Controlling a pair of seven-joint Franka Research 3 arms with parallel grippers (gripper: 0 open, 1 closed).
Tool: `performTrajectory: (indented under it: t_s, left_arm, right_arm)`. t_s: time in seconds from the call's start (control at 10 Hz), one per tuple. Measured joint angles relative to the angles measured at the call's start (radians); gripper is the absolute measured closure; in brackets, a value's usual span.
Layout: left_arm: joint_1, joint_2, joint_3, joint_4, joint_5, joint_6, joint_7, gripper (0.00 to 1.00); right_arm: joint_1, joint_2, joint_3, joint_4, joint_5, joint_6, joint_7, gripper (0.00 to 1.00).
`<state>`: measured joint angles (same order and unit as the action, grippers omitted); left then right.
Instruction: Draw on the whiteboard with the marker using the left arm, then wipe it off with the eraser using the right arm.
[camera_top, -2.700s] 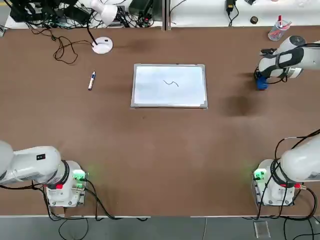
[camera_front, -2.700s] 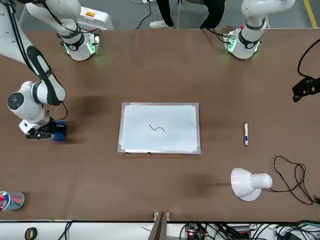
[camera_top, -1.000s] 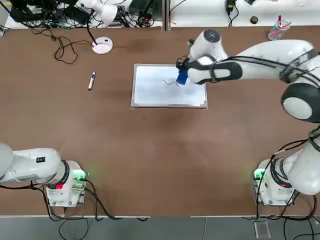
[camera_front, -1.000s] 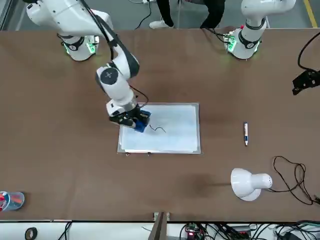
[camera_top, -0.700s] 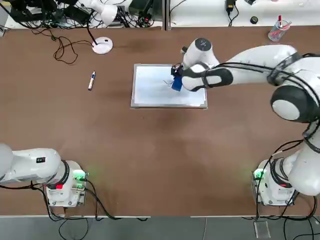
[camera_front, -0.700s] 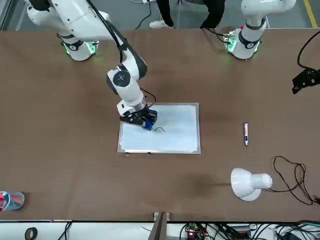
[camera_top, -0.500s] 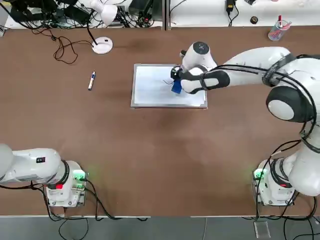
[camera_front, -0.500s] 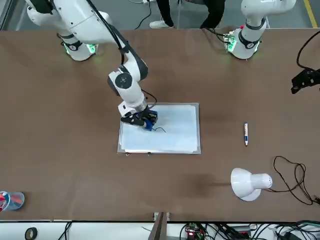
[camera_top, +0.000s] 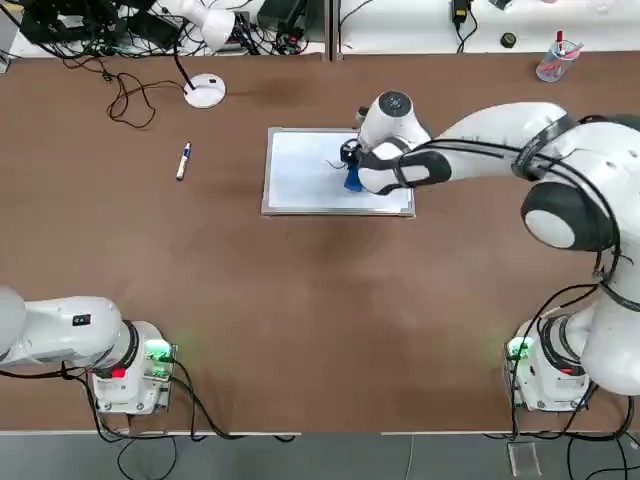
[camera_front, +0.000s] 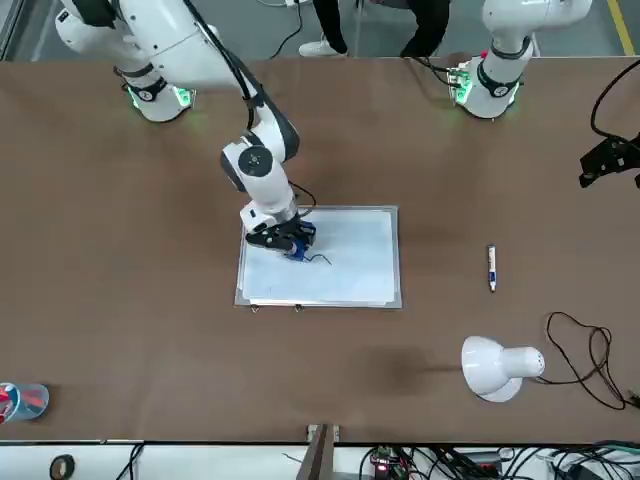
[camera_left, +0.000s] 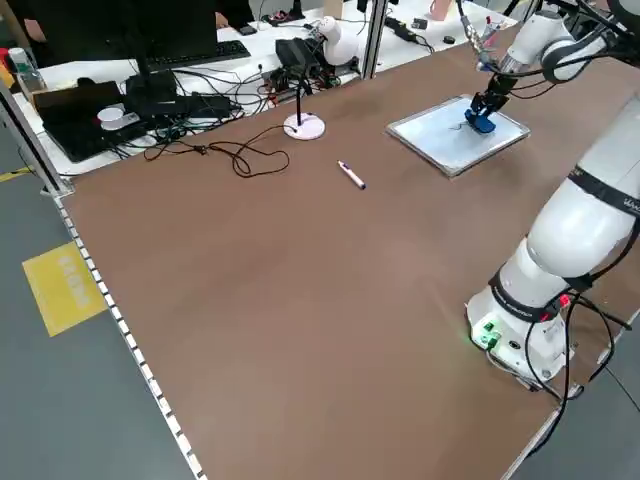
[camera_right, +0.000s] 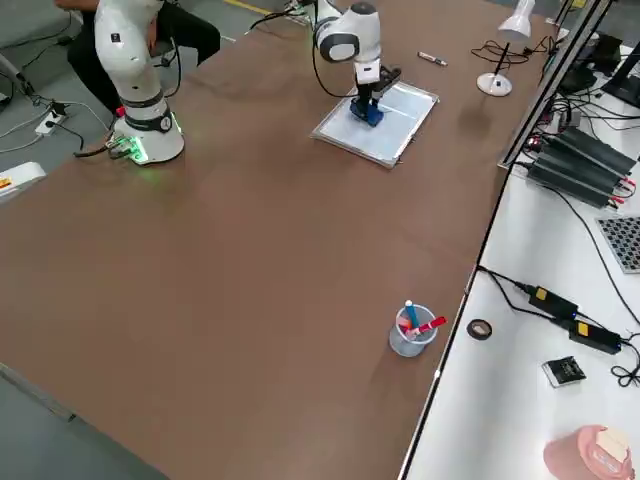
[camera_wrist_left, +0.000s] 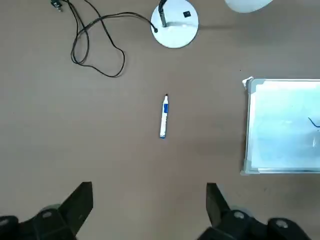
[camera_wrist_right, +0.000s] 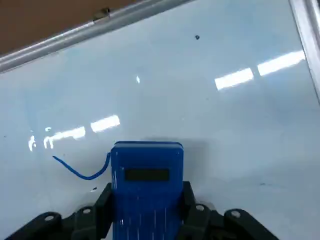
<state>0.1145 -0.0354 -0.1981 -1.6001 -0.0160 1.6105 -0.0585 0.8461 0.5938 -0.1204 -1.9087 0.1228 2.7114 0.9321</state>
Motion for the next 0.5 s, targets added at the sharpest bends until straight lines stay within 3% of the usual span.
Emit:
performTrajectory:
  t_s: [0.5]
  left_arm:
    - [0.001, 0.002, 0.001, -0.005, -0.004, 0.001, 0.0, 0.0]
  right_arm:
    - [0.033, 0.021, -0.03, 0.02, 0.0, 0.0, 0.016, 0.44]
